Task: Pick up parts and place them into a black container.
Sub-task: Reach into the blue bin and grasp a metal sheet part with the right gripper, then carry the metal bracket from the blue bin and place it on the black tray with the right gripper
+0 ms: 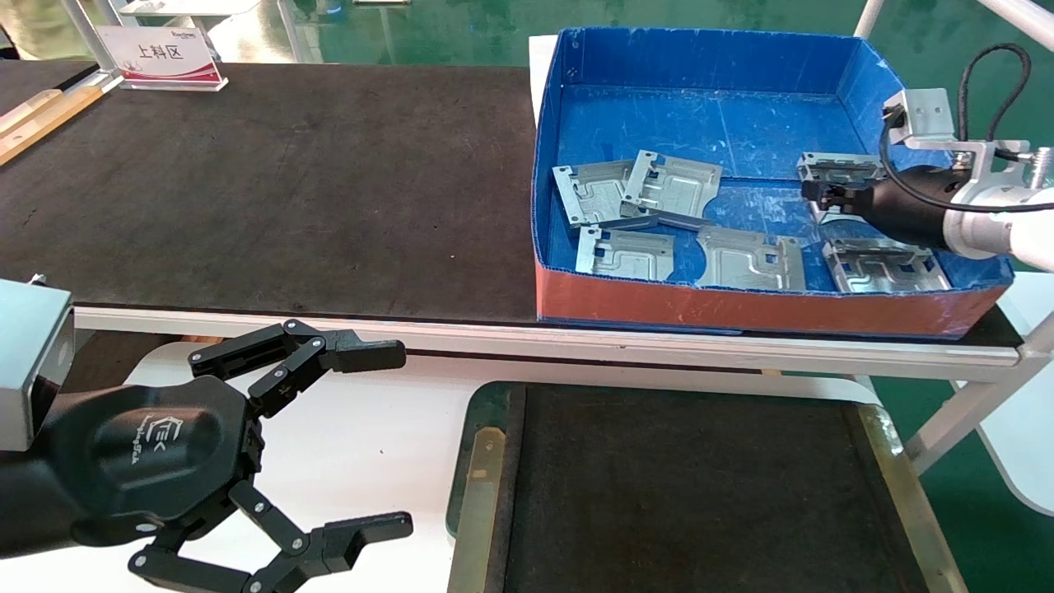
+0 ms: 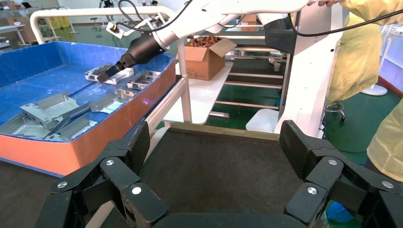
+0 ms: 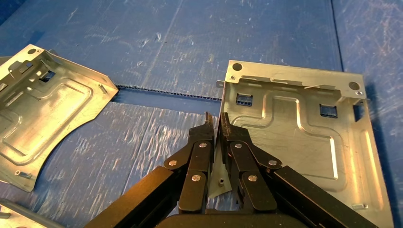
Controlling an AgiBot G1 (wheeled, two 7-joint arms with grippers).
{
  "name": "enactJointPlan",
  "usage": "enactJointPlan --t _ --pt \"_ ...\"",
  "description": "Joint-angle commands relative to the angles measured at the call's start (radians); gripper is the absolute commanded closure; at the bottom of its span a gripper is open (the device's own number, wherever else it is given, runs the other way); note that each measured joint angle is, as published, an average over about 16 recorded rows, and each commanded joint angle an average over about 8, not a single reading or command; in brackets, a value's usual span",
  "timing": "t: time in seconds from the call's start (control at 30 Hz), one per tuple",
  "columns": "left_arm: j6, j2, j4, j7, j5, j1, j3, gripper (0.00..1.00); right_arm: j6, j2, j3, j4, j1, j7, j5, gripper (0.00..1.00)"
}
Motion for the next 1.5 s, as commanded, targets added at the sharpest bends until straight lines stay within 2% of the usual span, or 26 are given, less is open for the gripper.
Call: enactJointPlan --t 0.03,0.37,0.67,0.83,1.17,1.37,1.5 --pt "0.000 0.000 0.000 0.000 0.000 0.000 0.000 0.00 0.000 0.000 -0.001 -0.001 -0.001 0.000 -0.001 1.00" --pt "0.000 0.000 0.000 0.000 0.000 0.000 0.000 0.00 -0.028 0.016 0.009 0.024 0.014 -0.026 0.013 1.00" --pt "0.000 0.000 0.000 0.000 0.000 0.000 0.000 0.00 -0.138 0.053 0.024 0.059 0.058 -0.089 0.035 1.00" --pt "0.000 0.000 0.000 0.000 0.000 0.000 0.000 0.00 -0.277 0.098 0.039 0.091 0.076 -0.153 0.062 1.00" --pt "0.000 0.000 0.000 0.000 0.000 0.000 0.000 0.00 -0.659 0.233 0.078 0.184 0.057 -0.277 0.138 1.00" --pt "0.000 0.000 0.000 0.000 0.000 0.000 0.000 0.00 -0.829 0.300 0.100 0.271 0.011 -0.270 0.192 1.00" --pt "0.000 0.000 0.000 0.000 0.000 0.000 0.000 0.00 -0.898 0.336 0.107 0.390 -0.054 -0.220 0.253 1.00"
